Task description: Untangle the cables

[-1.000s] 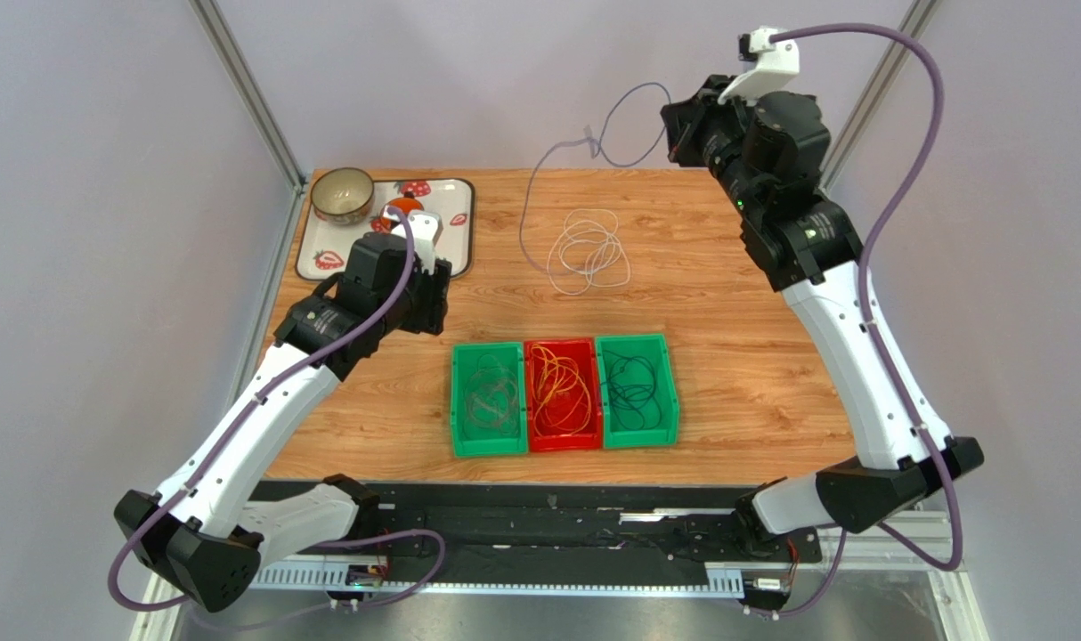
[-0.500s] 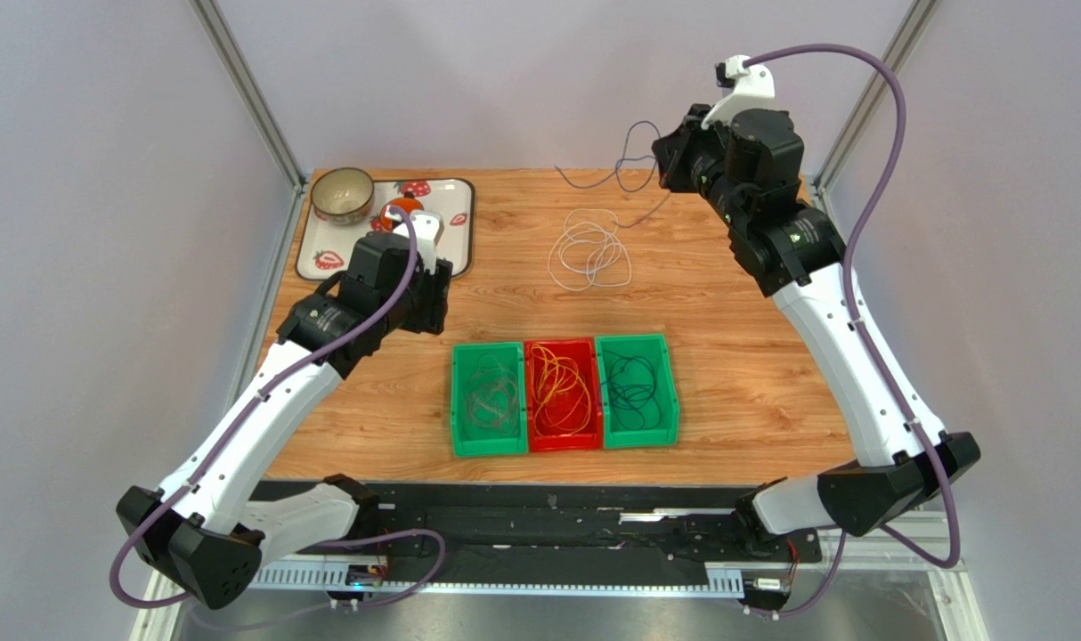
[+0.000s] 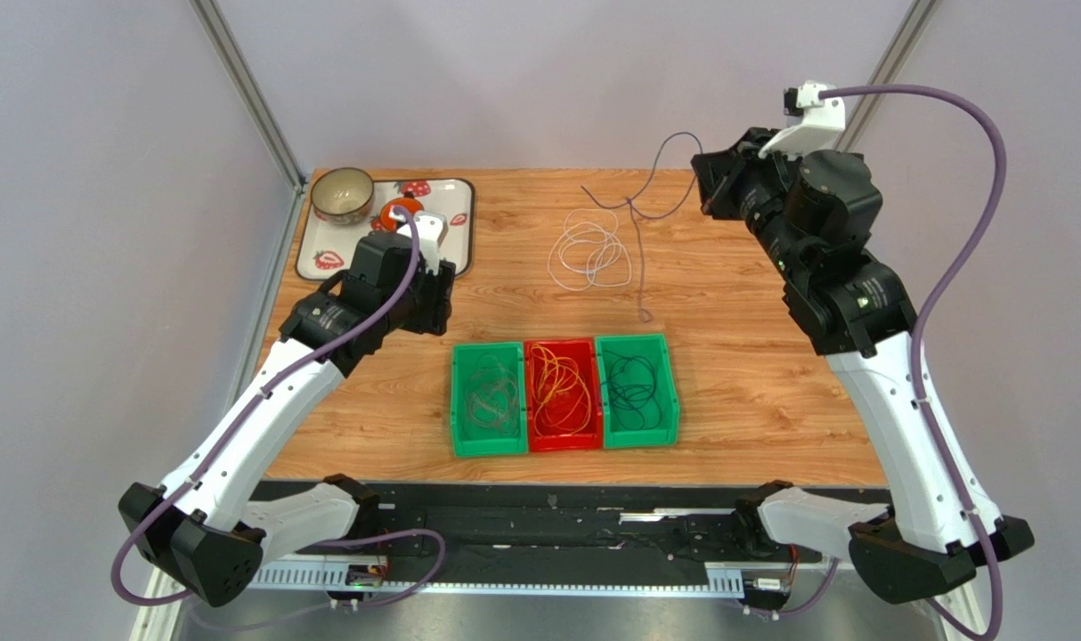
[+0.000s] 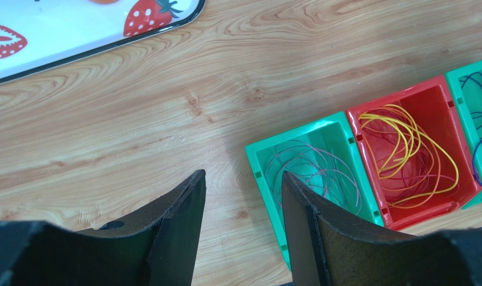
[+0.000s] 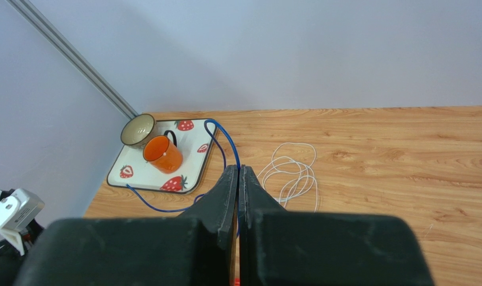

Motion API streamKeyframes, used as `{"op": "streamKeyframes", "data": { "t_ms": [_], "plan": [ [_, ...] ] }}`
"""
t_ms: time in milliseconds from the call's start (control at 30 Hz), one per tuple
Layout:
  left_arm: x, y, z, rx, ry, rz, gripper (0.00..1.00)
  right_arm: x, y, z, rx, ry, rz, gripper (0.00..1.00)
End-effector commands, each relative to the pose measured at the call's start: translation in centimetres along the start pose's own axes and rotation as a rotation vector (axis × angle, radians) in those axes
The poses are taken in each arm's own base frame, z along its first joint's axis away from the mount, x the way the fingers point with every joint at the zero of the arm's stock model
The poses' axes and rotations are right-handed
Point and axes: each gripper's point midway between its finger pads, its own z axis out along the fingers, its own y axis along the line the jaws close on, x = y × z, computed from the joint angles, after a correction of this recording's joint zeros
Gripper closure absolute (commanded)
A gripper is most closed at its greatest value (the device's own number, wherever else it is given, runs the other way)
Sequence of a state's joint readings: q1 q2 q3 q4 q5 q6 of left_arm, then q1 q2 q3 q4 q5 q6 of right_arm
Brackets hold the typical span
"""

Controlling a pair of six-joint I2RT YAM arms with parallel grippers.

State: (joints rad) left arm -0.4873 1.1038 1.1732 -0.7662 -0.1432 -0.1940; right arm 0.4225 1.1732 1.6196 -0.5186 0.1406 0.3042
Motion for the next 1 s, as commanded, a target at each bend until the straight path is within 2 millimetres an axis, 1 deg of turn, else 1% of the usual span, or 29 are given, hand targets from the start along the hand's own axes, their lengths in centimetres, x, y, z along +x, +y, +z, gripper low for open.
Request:
{"op": "streamKeyframes", "data": {
  "t_ms": [0,33,100,167,200,233,267,333,433,567,733,867,900,967],
  "plan": [
    [-0.8,-0.2,-0.2,0.020,-0.025,0.005,0.42,1.2,-0.2,-1.9,-0.003,0.040,0.039,1.00],
    [-0.7,-0.2,-0.2,0.020,-0.025,0.005,0.42,1.2,-0.1,-2.6,-0.014,0.038,0.045,1.00],
    [-0.8,-0.1,-0.3,0.019,-0.028,0.004,0.42,2.1,-0.3,-3.3,-0.012,0.064,0.046,1.00],
    [-0.8,-0.1,-0.3,0.016,-0.028,0.004,0.42,3.6,-1.1,-4.2,0.008,0.098,0.044,1.00],
    [-0.8,-0.1,-0.3,0.016,-0.031,0.002,0.42,4.0,-1.4,-4.5,0.017,0.104,0.043,1.00],
    [-0.8,-0.1,-0.4,0.018,-0.031,0.004,0.42,5.0,-1.8,-4.9,0.021,0.125,0.040,1.00],
    [-0.8,-0.1,-0.4,0.018,-0.033,0.004,0.42,5.7,-2.1,-5.3,0.031,0.142,0.036,1.00],
    [-1.0,-0.1,-0.7,0.018,-0.042,0.004,0.42,7.3,-2.6,-5.9,0.033,0.176,0.031,1.00],
    [-1.0,0.1,-0.8,0.012,-0.046,0.002,0.42,9.0,-3.1,-6.5,0.038,0.220,0.025,1.00],
    [-1.0,0.0,-0.8,0.017,-0.047,0.003,0.42,9.5,-3.4,-7.8,0.034,0.228,0.023,1.00],
    [-1.1,0.0,-1.0,0.018,-0.054,0.002,0.42,10.0,-3.6,-8.2,0.034,0.236,0.011,1.00],
    [-1.3,0.1,-1.4,0.015,-0.067,0.001,0.42,11.9,-4.0,-8.3,0.042,0.284,0.021,1.00],
    [-1.4,0.1,-1.4,0.015,-0.070,0.000,0.42,12.9,-4.4,-8.3,0.051,0.303,0.023,1.00],
    [-1.3,0.1,-1.5,0.015,-0.068,-0.001,0.42,13.8,-4.5,-8.3,0.055,0.316,0.041,1.00]
  ]
}}
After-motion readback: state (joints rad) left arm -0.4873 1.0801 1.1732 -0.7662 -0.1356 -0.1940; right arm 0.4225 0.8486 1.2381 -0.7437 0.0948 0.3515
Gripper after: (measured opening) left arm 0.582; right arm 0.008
